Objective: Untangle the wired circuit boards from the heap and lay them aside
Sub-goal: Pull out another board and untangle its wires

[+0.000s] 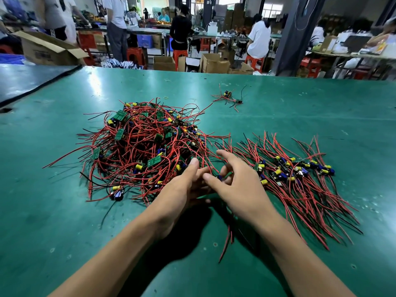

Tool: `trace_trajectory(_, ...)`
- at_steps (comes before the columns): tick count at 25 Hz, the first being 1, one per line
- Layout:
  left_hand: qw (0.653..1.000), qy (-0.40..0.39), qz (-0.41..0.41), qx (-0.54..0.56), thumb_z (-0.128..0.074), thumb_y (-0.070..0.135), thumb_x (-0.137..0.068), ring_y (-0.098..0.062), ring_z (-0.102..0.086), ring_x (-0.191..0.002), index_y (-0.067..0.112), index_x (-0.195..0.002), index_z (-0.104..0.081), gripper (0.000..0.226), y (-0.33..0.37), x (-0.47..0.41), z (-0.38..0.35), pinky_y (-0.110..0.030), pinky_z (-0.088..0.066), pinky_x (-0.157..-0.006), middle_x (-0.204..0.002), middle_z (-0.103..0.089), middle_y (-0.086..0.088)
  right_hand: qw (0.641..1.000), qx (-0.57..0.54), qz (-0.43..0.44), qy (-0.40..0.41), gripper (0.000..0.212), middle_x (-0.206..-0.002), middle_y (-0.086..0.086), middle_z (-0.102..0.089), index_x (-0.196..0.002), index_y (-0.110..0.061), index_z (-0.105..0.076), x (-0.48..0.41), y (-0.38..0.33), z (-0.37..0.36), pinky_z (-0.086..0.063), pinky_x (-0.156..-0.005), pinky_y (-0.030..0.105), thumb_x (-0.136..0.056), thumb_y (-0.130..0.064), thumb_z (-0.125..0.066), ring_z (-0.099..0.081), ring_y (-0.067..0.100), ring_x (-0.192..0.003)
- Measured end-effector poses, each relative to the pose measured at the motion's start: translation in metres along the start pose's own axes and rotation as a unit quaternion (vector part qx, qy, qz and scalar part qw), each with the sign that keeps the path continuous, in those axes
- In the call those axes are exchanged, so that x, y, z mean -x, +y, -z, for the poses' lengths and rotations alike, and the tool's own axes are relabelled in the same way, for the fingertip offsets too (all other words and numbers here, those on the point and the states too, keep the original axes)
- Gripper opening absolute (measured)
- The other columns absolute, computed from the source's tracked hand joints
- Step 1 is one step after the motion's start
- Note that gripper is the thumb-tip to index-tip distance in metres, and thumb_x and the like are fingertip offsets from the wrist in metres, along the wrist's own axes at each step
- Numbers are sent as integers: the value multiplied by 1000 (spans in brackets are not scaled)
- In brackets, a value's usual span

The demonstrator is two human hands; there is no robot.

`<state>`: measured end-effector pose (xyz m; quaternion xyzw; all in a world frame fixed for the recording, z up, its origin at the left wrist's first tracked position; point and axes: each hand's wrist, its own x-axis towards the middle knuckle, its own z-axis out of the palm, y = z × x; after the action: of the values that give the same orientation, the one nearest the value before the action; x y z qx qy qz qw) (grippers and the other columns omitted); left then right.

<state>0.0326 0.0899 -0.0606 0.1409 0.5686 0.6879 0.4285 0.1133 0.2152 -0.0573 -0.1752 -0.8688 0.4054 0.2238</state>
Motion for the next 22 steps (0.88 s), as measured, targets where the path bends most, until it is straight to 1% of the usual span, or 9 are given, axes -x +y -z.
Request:
trace_trajectory(2,1000,3,-25,-16,-42,64,-86,-7,-73,-86,24,-97,-74,52,1,2,1,-36,-53,-79,-92,-77,8,999,3,14,37,54,-85,-6,-61,-137,-28,-57,-1,-1,-2,-41,-66,9,-87,-27,-75,-53,3,-63)
trace_trajectory(4,964,48,-163,-206,-56,53,-88,-4,-71,-87,23,-99,-77,37,-3,10,7,-33,-54,-84,-94,-76,9,996,-15,-2,93,48,-79,-6,-62,-134,-26,-60,-4,1,3,-44,-65,14,-88,-26,-74,-53,4,-59)
trace_trajectory(6,816,157,-306,-465,-62,42,-87,-5,-66,-85,21,-102,-73,28,-8,18,15,-27,-51,-83,-92,-72,11,989,34,-32,142,47,-81,-5,-62,-134,-22,-60,-9,8,16,-50,-76,27,-90,-30,-72,-59,11,-72)
trace_trajectory(8,737,206,-296,-571,-65,39,-88,-17,-61,-84,21,-102,-67,23,-4,25,16,-34,-50,-78,-89,-64,7,972,153,-59,171,50,-94,-2,-62,-137,-19,-57,-11,15,30,-47,-91,38,-91,-37,-69,-58,23,-95)
trace_trajectory(10,724,221,-233,-610,-63,43,-89,-24,-59,-89,19,-103,-59,28,0,27,14,-40,-50,-78,-95,-58,3,963,187,-42,189,48,-99,-1,-62,-134,-18,-60,-10,14,34,-44,-95,39,-92,-39,-68,-54,24,-102)
trace_trajectory(12,720,229,-212,-619,-61,42,-89,-29,-60,-92,17,-106,-55,30,1,26,14,-43,-52,-79,-104,-53,1,979,115,21,168,35,-93,-5,-65,-124,-19,-67,-7,6,25,-48,-89,33,-92,-34,-70,-59,16,-90)
trace_trajectory(16,734,255,-250,-577,-62,28,-90,-35,-61,-91,17,-122,-53,35,1,22,18,-46,-52,-81,-110,-53,-5,991,92,100,-5,17,-98,-5,-73,-105,-21,-75,2,1,-2,-49,-88,27,-92,-30,-70,-64,10,-90)
trace_trajectory(18,745,271,-280,-541,-63,22,-90,-32,-61,-91,15,-132,-49,45,3,18,22,-44,-51,-83,-106,-62,-7,987,130,81,-57,20,-101,-2,-70,-106,-22,-75,2,8,-5,-48,-91,32,-93,-34,-68,-63,16,-97)
trace_trajectory(22,775,301,-281,-480,-65,19,-91,-22,-60,-78,14,-145,-41,60,5,11,29,-30,-46,-76,-82,-64,-1,987,143,61,-36,20,-99,0,-70,-105,-21,-75,-3,17,-1,-49,-90,36,-94,-34,-66,-62,18,-96)
